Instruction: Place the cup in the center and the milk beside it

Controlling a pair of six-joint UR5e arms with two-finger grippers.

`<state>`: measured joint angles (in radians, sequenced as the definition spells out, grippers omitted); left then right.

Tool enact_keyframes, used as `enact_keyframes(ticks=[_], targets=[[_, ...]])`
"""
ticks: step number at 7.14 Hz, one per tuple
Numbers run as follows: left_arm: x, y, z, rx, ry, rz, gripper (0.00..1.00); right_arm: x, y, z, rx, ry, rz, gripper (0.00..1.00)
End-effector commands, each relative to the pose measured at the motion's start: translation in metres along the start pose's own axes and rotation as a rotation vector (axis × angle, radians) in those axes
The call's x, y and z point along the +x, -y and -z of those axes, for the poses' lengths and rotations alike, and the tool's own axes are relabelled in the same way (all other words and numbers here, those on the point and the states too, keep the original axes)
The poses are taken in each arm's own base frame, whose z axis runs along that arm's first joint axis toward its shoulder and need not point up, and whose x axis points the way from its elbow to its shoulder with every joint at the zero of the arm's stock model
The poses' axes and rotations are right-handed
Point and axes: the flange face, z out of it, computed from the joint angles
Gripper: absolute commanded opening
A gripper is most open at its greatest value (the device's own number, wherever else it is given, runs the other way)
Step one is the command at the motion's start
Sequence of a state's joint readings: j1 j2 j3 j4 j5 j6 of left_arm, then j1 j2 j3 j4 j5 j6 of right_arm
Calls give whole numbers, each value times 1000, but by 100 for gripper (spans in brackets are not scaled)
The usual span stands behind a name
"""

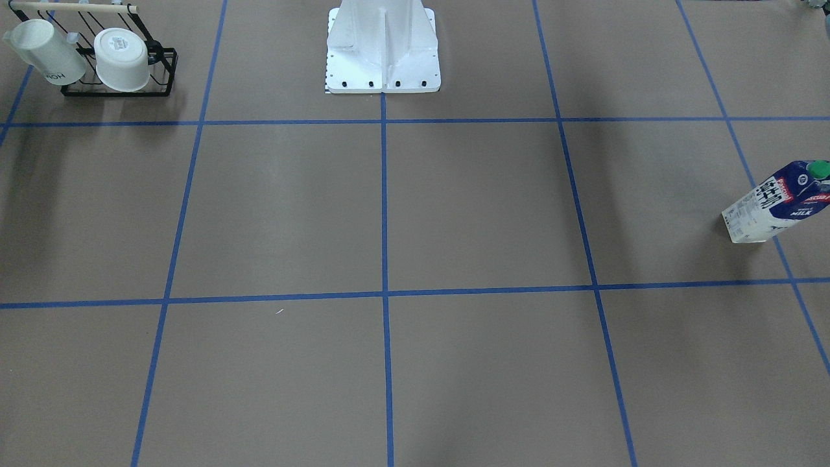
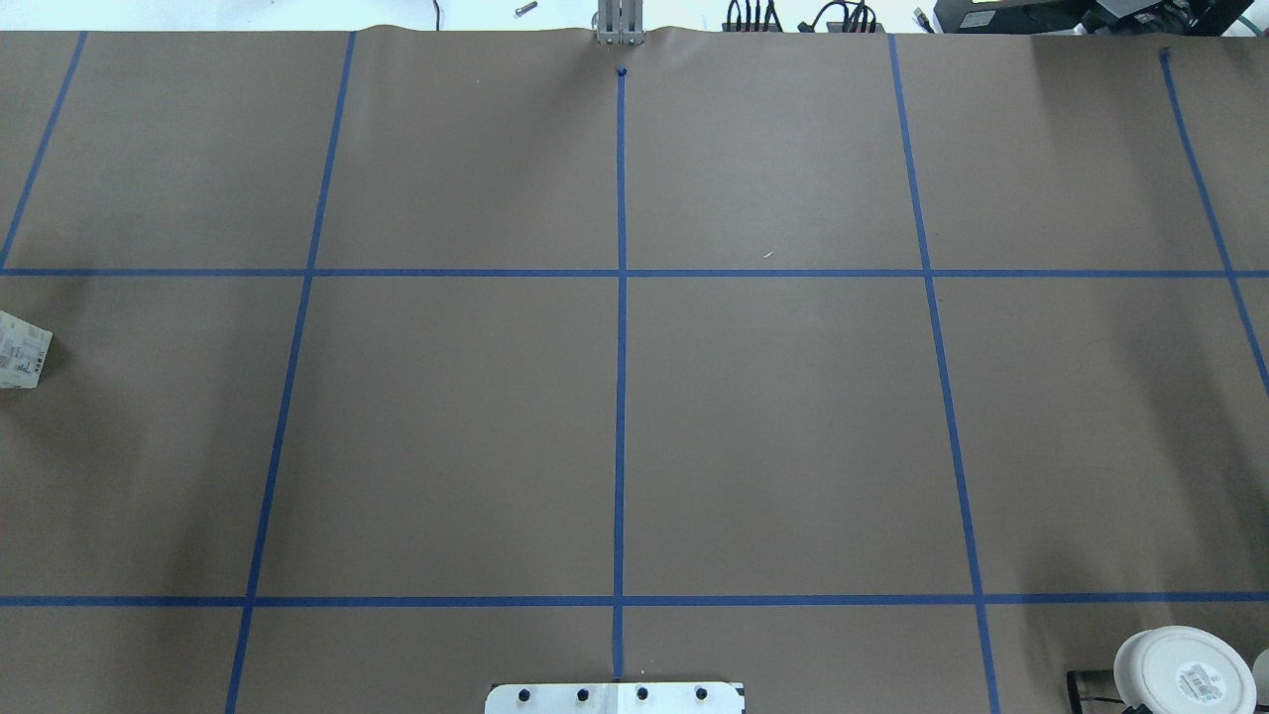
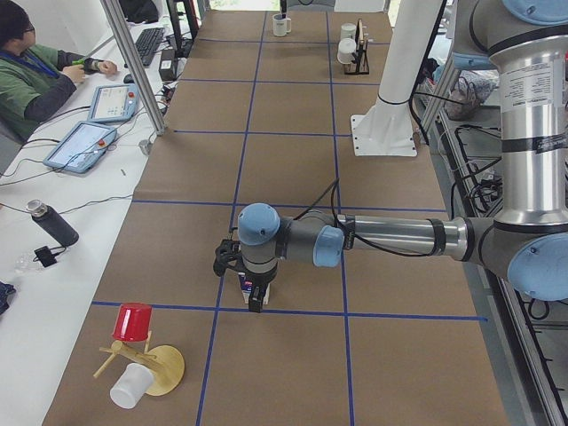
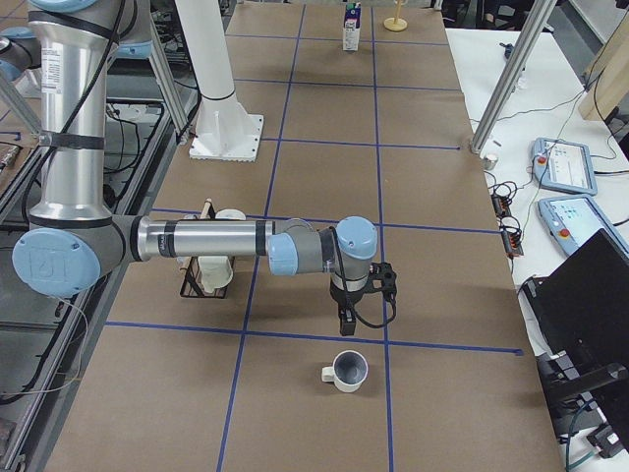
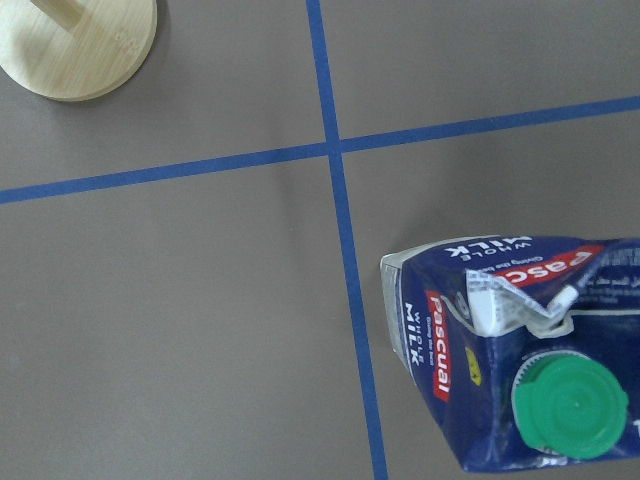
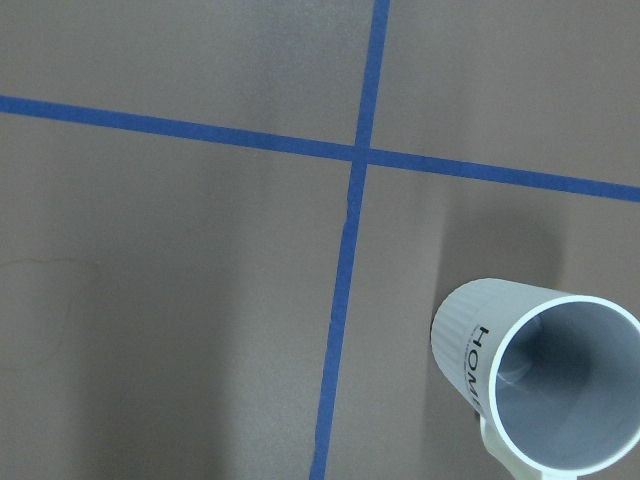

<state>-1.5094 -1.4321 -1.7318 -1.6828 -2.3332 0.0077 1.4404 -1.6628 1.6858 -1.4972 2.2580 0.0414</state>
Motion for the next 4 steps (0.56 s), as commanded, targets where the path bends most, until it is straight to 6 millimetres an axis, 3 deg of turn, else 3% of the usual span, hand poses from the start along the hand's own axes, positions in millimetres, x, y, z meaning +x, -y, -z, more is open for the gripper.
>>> enact_keyframes(ticks=[1, 4], targets=[[1, 1, 1, 3, 2, -3, 99, 0, 1, 0, 1, 0, 1, 100], [17, 6, 19, 36, 9, -36, 99, -7, 3, 7, 14, -1, 18, 100]])
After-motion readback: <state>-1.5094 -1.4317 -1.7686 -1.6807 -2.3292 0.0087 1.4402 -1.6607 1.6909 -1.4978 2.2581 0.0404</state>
